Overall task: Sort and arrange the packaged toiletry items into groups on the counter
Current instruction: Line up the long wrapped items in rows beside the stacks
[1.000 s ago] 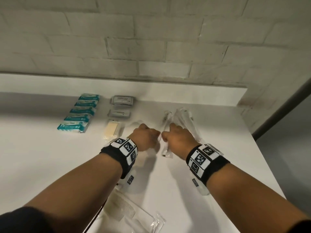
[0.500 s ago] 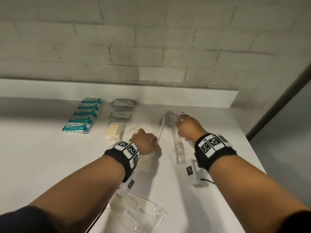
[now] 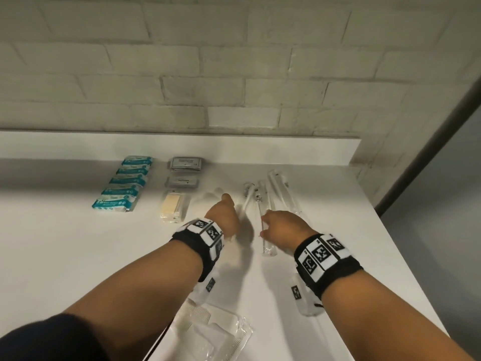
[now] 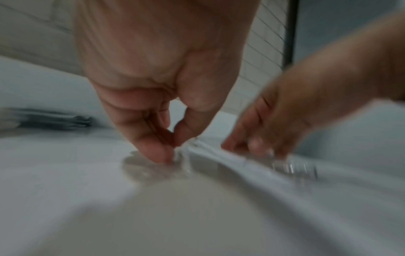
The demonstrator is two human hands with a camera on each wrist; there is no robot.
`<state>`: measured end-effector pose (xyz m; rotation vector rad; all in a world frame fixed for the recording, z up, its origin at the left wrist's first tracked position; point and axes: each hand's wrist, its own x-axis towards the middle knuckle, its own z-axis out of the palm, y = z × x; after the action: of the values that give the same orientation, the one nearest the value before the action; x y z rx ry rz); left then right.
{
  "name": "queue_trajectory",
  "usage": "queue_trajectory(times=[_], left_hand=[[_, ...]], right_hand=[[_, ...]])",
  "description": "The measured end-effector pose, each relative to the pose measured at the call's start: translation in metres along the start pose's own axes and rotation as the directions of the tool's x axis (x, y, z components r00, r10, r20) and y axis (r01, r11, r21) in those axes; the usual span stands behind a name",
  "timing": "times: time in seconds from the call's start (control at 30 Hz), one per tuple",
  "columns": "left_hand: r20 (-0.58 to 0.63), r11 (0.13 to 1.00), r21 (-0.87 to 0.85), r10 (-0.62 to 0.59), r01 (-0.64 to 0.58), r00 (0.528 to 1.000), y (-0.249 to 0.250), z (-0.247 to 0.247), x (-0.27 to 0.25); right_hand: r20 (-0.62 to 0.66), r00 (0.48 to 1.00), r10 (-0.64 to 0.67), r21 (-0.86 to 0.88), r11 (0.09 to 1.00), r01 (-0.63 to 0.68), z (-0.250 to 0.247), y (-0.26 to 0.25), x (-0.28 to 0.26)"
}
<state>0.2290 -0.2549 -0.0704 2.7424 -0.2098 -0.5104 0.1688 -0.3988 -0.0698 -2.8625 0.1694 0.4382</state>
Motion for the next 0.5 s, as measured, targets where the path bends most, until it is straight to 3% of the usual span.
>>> queue_trajectory(times=[0.1,0.23,0.3,0.37,0.5], left_hand=[[0.074,1.0,-0.01,-0.028,0.029,0.997,-0.007,-0.002,0.003],[-0.03,0.979,0.201,-0.033,0.038,0.999,0.006,0.011,-0.006],[-0.052,0.967,0.229,-0.099,0.109,0.994,0.012,0.016,-0.002],[-0.03,0.976,0.154,-0.15,0.153,0.988,0.01,0.011,0.004],[0.128,0.977,0.213,-0.05,0.022,0.99,-0.001,-0.005,0.008]], right_hand=[[-0.027,0.999,0.02,-0.054,0.998,-0.021,0.003,-0.001,-0.001],[-0.217,0.976,-0.025,-0.271,0.962,-0.036,0.004,-0.016,-0.002],[-0.148,0.989,0.026,-0.205,0.977,-0.057,0.009,-0.023,-0.001],[-0.074,0.992,0.101,-0.132,0.985,-0.11,0.014,-0.024,0.0],[-0.074,0.986,0.15,-0.097,0.983,-0.157,0.018,-0.019,0.002]])
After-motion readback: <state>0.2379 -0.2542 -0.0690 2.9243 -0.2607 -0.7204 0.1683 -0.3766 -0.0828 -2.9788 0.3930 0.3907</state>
